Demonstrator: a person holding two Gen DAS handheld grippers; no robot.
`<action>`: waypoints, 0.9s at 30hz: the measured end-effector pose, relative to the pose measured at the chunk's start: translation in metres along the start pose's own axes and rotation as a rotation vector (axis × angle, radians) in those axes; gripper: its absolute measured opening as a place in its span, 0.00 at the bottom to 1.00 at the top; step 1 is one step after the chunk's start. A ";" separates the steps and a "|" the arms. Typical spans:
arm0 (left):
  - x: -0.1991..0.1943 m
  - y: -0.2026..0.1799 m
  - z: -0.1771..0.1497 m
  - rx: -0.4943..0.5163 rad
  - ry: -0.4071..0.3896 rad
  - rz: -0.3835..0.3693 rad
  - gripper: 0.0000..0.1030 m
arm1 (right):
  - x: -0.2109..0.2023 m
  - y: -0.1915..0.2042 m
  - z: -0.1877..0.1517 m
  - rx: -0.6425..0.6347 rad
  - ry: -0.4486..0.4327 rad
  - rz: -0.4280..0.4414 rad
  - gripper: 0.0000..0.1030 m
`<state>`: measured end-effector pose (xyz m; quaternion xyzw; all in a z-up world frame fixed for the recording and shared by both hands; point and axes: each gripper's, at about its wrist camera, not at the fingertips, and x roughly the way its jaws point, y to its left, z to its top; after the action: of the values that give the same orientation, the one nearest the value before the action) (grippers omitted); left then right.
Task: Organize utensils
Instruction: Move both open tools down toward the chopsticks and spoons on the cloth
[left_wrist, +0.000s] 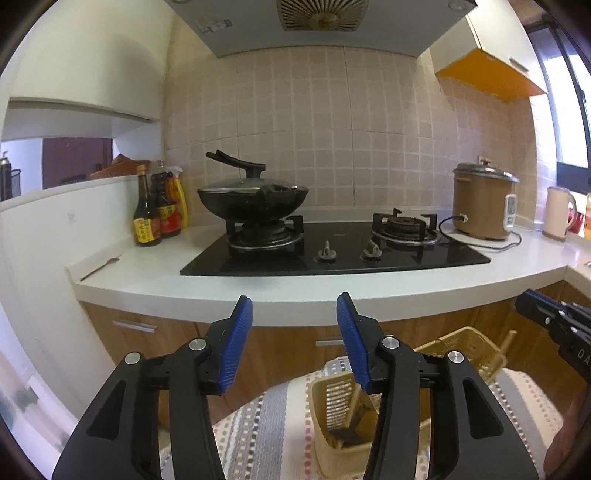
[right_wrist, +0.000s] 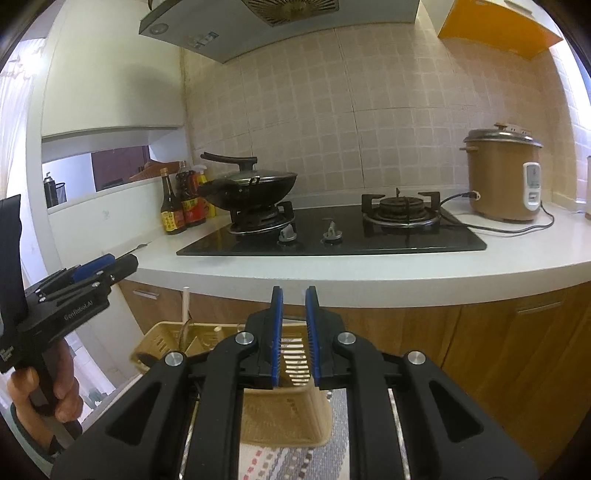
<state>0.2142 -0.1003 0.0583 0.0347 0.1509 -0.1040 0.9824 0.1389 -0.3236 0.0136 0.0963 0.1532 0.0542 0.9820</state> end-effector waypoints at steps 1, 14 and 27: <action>-0.004 0.002 0.001 -0.009 -0.001 -0.004 0.45 | -0.005 0.001 0.000 0.001 -0.001 -0.002 0.11; -0.064 0.025 -0.038 -0.116 0.147 -0.061 0.53 | -0.058 0.014 -0.025 0.047 0.078 0.040 0.21; -0.010 0.047 -0.173 -0.402 0.705 -0.283 0.45 | -0.038 0.055 -0.090 0.031 0.378 0.119 0.26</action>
<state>0.1648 -0.0349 -0.1014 -0.1452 0.4981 -0.1881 0.8339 0.0709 -0.2596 -0.0483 0.1085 0.3297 0.1269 0.9292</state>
